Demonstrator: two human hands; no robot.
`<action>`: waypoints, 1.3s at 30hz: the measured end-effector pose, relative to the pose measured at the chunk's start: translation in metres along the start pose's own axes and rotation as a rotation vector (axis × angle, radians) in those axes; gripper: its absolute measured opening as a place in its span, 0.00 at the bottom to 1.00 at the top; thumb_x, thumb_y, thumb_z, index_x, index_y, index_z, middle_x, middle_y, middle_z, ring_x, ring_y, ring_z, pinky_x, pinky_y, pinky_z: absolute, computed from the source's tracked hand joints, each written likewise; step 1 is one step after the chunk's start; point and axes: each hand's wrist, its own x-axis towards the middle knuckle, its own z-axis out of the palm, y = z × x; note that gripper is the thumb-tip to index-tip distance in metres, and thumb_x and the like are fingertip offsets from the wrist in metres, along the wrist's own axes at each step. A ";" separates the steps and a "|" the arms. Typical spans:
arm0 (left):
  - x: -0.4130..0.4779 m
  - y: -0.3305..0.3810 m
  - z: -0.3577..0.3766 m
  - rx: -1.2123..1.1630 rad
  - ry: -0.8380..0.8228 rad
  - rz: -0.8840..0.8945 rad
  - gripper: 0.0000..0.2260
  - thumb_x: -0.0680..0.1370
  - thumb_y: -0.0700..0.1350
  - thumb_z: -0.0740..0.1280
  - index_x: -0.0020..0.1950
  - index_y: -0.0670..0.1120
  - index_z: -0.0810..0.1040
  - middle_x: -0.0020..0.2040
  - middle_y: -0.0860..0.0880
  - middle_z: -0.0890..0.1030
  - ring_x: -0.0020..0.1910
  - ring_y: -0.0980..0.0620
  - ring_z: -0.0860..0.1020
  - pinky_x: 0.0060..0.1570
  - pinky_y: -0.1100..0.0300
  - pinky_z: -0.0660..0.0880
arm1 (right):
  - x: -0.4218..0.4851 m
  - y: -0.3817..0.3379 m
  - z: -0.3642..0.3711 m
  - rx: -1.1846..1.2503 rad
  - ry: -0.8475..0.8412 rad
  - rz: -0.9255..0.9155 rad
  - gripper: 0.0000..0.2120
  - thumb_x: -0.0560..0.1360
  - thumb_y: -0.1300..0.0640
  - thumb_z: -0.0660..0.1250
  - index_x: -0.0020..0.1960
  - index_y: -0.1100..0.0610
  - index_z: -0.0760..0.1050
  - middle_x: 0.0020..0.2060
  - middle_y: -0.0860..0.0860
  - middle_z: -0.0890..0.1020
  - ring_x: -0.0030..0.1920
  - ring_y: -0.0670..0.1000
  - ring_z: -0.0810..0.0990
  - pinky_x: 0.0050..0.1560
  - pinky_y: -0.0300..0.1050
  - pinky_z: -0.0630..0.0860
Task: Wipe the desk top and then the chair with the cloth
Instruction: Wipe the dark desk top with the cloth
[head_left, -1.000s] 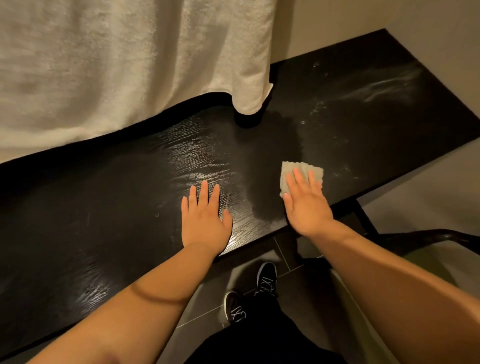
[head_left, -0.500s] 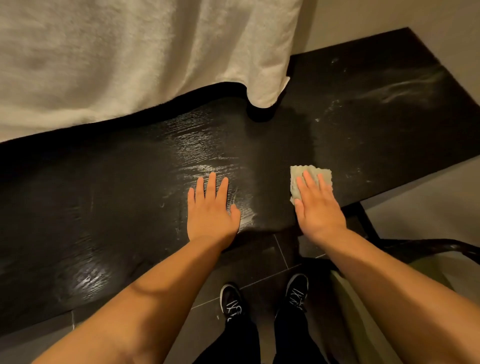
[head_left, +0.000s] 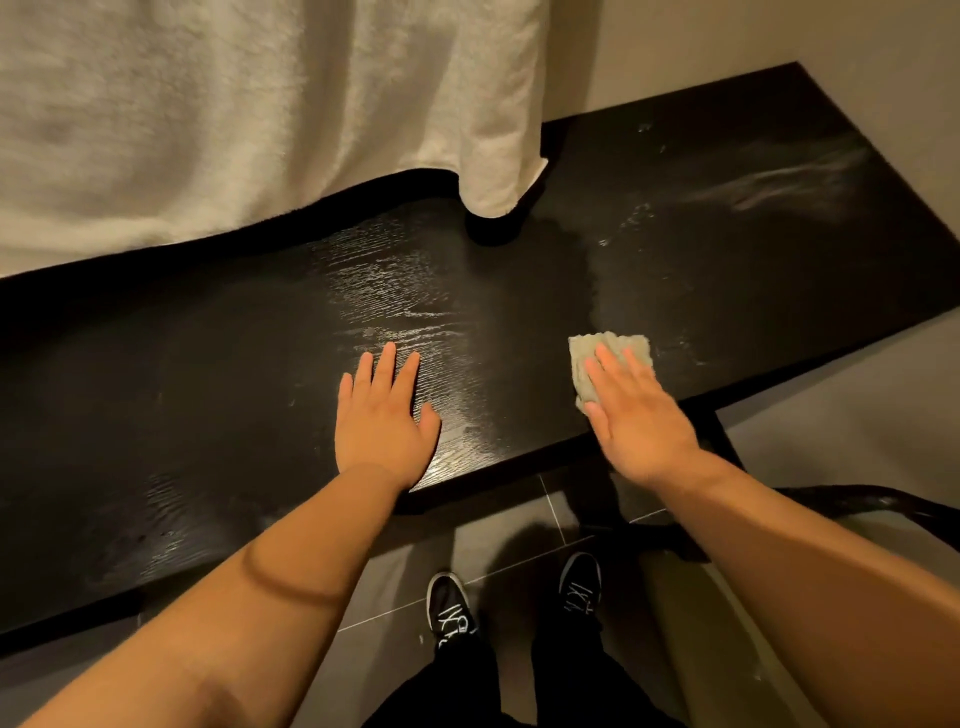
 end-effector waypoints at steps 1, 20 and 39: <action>0.000 0.002 0.001 0.003 -0.005 -0.014 0.33 0.79 0.60 0.48 0.85 0.54 0.55 0.86 0.48 0.53 0.85 0.42 0.50 0.82 0.40 0.50 | 0.001 -0.008 0.000 0.013 0.002 0.036 0.29 0.84 0.47 0.47 0.82 0.59 0.57 0.81 0.58 0.58 0.81 0.63 0.55 0.77 0.62 0.63; 0.019 0.133 0.017 -0.059 -0.071 -0.143 0.32 0.82 0.64 0.48 0.85 0.60 0.45 0.86 0.50 0.42 0.84 0.38 0.40 0.79 0.31 0.40 | 0.006 0.001 0.023 -0.035 -0.115 -0.126 0.31 0.82 0.48 0.40 0.83 0.59 0.42 0.82 0.62 0.44 0.81 0.67 0.40 0.79 0.66 0.45; 0.018 0.132 0.018 -0.049 0.028 -0.144 0.33 0.80 0.65 0.52 0.85 0.59 0.55 0.86 0.49 0.53 0.84 0.38 0.48 0.80 0.33 0.47 | 0.031 0.056 0.008 -0.020 -0.006 -0.389 0.29 0.82 0.47 0.52 0.81 0.56 0.61 0.80 0.56 0.62 0.81 0.60 0.55 0.80 0.58 0.55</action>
